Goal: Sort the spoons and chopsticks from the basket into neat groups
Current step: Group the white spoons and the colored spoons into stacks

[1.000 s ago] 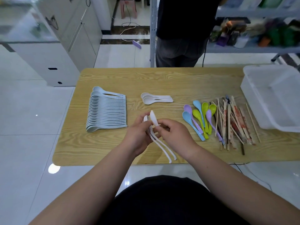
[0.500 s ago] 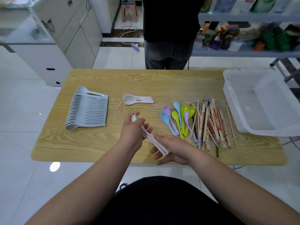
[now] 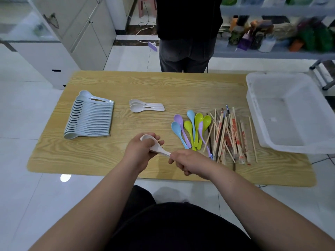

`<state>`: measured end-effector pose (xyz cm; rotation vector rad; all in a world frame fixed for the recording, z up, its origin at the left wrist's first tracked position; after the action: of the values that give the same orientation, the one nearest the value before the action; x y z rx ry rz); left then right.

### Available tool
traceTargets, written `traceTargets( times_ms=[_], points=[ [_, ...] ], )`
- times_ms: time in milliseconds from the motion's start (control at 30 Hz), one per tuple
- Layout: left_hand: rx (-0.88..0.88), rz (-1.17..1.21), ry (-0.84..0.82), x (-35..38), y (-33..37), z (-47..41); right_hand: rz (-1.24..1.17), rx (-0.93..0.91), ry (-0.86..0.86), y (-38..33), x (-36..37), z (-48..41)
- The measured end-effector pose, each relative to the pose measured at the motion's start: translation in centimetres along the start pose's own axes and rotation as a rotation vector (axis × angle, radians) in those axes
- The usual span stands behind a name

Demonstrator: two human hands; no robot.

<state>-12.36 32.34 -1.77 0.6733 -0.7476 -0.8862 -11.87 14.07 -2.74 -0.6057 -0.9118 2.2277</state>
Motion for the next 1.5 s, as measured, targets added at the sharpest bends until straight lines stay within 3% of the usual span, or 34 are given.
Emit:
traceTargets(
  times_ms=[100,300,533,633,767,900,1067,1200,1500],
  points=[
    [0.067,-0.347,0.003,-2.2,0.8,-0.7,0.403,-0.088,0.093,-0.8,-1.0,-1.6],
    [0.269,-1.094,-0.063,-5.2,1.5,-4.3,0.806,-0.233,0.211,-2.9,-0.6,-6.8],
    [0.496,-1.265,-0.04,-8.1,3.1,-12.0,0.855,-0.33,0.369,-5.2,0.9,-14.2],
    [0.68,-1.405,-0.088,-8.5,3.8,-15.0,0.847,-0.303,0.435,-5.8,1.0,-17.6],
    [0.884,-1.418,-0.098,-8.7,4.5,-18.8,0.829,-0.316,0.56,-6.4,0.7,-21.1],
    [0.984,-1.462,-0.213,-8.5,4.7,-23.2,0.853,-0.352,0.61,-6.7,-0.5,-24.1],
    [0.971,-1.48,-0.292,-8.2,4.7,-27.5,0.927,-0.344,0.6,-6.9,-2.3,-26.8],
    [0.932,-1.363,-0.33,-7.8,4.9,-28.8,0.899,-0.365,0.607,-7.1,-2.9,-28.1],
    [0.941,-1.124,-0.206,-8.1,5.3,-28.4,0.862,-0.517,0.768,-7.1,-2.3,-28.9]
  ],
)
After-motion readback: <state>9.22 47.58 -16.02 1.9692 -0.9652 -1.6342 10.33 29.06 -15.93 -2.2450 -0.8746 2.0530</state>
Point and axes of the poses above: each hand's wrist, its own z-axis away from the middle knuckle, its own x-axis out of the palm, y = z × x, the point moved 4 cm from there along -z, towards the middle knuckle, and after that the axes turned 3 degrees about z, right-handed, at the moved point
